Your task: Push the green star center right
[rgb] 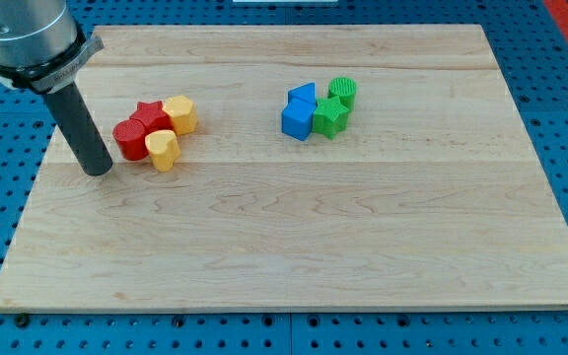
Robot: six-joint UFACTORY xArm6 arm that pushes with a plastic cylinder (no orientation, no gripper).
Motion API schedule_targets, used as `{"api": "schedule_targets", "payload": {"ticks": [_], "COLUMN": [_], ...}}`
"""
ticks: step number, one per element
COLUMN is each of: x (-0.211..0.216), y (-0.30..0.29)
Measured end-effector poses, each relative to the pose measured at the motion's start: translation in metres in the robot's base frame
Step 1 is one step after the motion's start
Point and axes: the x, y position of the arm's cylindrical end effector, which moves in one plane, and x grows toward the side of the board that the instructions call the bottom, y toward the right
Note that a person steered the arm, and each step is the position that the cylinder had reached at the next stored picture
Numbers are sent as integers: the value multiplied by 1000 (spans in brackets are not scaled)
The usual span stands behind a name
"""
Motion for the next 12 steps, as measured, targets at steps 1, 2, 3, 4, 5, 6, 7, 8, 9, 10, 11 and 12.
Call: {"api": "schedule_targets", "payload": {"ticks": [1, 2, 3, 4, 5, 6, 7, 8, 9, 10, 11, 12], "x": [1, 10, 33, 51, 22, -7, -44, -83, -82, -85, -102, -104], "y": [0, 18, 64, 134, 153, 173, 196, 199, 274, 320, 330, 376]}}
